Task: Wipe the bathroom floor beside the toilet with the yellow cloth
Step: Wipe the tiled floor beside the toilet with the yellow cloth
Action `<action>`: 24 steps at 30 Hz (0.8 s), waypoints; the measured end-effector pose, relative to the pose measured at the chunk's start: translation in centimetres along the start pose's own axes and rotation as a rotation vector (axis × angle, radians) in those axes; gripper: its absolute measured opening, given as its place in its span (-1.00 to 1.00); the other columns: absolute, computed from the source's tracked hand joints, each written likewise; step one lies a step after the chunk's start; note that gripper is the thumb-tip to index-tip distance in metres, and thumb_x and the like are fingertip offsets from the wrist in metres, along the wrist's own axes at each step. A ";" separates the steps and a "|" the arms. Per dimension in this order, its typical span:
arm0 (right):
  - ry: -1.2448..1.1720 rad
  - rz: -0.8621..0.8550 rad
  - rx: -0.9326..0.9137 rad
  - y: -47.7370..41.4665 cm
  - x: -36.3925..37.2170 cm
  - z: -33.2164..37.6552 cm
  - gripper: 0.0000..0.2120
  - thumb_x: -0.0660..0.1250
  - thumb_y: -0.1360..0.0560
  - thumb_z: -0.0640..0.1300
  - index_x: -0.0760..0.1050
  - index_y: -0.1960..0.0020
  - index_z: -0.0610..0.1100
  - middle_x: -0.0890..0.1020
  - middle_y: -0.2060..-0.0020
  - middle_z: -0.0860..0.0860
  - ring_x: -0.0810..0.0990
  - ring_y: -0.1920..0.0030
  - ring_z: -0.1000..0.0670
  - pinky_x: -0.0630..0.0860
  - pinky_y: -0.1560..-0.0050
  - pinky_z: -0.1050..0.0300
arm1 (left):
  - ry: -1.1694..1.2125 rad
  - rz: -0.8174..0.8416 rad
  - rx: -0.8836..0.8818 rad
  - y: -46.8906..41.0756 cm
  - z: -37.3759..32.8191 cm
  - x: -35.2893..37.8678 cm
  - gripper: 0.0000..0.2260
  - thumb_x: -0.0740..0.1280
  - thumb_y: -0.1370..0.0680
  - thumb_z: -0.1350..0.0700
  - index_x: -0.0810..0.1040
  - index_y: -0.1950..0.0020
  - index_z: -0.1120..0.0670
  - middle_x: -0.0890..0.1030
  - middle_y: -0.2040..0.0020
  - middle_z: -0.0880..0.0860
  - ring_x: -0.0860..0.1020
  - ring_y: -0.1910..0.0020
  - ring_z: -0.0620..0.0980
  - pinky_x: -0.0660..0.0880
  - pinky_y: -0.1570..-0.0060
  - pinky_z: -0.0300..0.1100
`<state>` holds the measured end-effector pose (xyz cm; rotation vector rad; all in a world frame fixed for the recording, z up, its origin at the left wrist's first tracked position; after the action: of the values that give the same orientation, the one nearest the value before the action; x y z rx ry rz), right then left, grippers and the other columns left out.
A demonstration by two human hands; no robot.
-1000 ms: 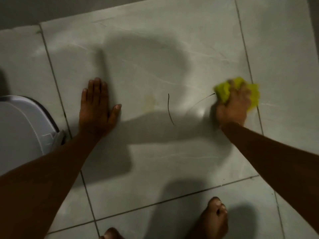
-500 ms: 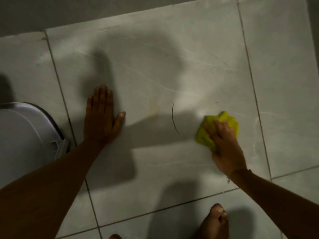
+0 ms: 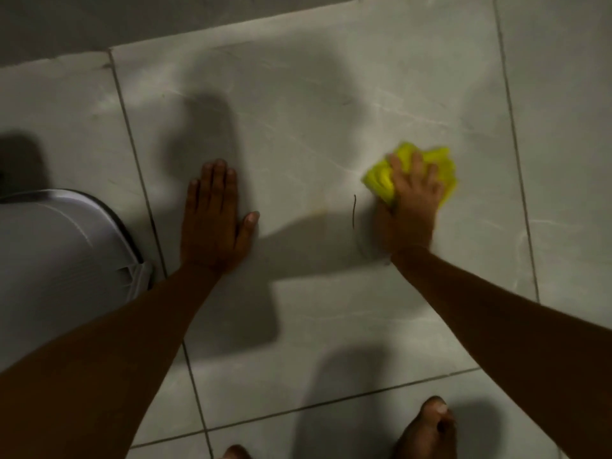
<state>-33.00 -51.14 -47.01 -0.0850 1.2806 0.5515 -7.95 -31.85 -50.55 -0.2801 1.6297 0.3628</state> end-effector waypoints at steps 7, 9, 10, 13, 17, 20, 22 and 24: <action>0.113 0.206 -0.432 8.0 0.5 -4.0 -0.22 0.32 -0.32 -0.21 0.22 -0.51 0.01 0.27 -0.52 -0.17 0.16 -0.52 -0.36 0.16 -0.44 -0.46 | 0.023 0.028 -0.013 0.2 -0.3 -0.4 -0.35 0.06 -0.64 -0.14 0.09 -0.62 0.23 0.10 -0.63 0.25 0.04 -0.64 0.22 -0.01 -0.61 0.14; 0.005 0.079 -0.018 3.5 0.5 -1.2 -0.36 0.22 -0.42 -0.07 0.26 -0.51 -0.02 0.26 -0.53 -0.21 0.15 -0.51 -0.38 0.08 -0.46 -0.45 | 0.021 0.017 0.001 0.0 -0.2 -0.2 -0.35 0.05 -0.64 -0.14 0.08 -0.62 0.22 0.10 -0.63 0.25 0.04 -0.64 0.22 -0.01 -0.61 0.14; -0.023 0.068 0.029 2.1 0.7 0.9 -0.37 0.19 -0.44 -0.04 0.25 -0.52 -0.02 0.23 -0.54 -0.20 0.12 -0.52 -0.37 0.02 -0.49 -0.41 | 0.019 0.012 0.006 0.1 -0.1 -0.1 -0.36 0.05 -0.65 -0.14 0.08 -0.62 0.22 0.10 -0.63 0.25 0.04 -0.64 0.22 0.00 -0.61 0.14; 0.098 0.174 -0.487 5.1 2.1 1.6 -0.30 0.20 -0.36 -0.17 0.27 -0.51 -0.02 0.22 -0.55 -0.16 0.06 -0.55 -0.32 0.02 -0.51 -0.39 | 0.023 0.021 0.006 0.1 -0.2 -0.1 -0.35 0.03 -0.64 -0.14 0.08 -0.62 0.22 0.10 -0.63 0.25 0.04 -0.64 0.22 0.01 -0.60 0.16; 0.066 0.233 -0.337 7.7 0.1 -2.2 -0.14 0.35 -0.25 -0.28 0.21 -0.50 0.05 0.25 -0.53 -0.15 0.12 -0.55 -0.30 0.11 -0.51 -0.34 | 0.029 0.023 -0.007 0.1 -0.2 -0.3 -0.35 0.06 -0.63 -0.13 0.09 -0.62 0.22 0.10 -0.63 0.25 0.05 -0.64 0.21 0.01 -0.60 0.15; 0.021 0.133 -0.053 3.4 1.0 2.2 -0.22 0.25 -0.30 -0.17 0.22 -0.53 0.01 0.19 -0.56 -0.16 0.07 -0.56 -0.31 0.02 -0.52 -0.27 | 0.029 0.014 0.006 0.1 0.0 0.0 -0.35 0.05 -0.64 -0.14 0.08 -0.62 0.21 0.09 -0.64 0.24 0.03 -0.64 0.21 -0.02 -0.61 0.15; 0.082 0.148 -0.159 3.6 0.9 2.9 -0.22 0.28 -0.32 -0.19 0.23 -0.53 -0.01 0.19 -0.56 -0.16 0.07 -0.56 -0.31 0.01 -0.52 -0.28 | 0.030 0.013 0.010 0.1 0.0 0.0 -0.35 0.05 -0.64 -0.14 0.07 -0.62 0.21 0.09 -0.64 0.24 0.02 -0.64 0.21 -0.02 -0.61 0.15; 0.168 0.255 -0.320 6.2 0.1 1.3 -0.23 0.33 -0.32 -0.26 0.26 -0.51 -0.02 0.22 -0.55 -0.16 0.11 -0.55 -0.31 0.06 -0.53 -0.30 | 0.040 0.025 0.007 0.1 -0.2 -0.2 -0.35 0.06 -0.64 -0.13 0.07 -0.62 0.22 0.09 -0.64 0.25 0.03 -0.64 0.22 -0.01 -0.61 0.16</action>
<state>-34.57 -45.30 -45.21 -0.2407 1.3663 0.9841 -8.11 -31.83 -50.34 -0.2635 1.6744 0.3723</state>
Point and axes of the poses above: each hand's wrist, its own y-axis away from the middle knuckle, its own x-axis out of the palm, z = x × y, the point moved 2 cm from there along -y, towards the middle knuckle
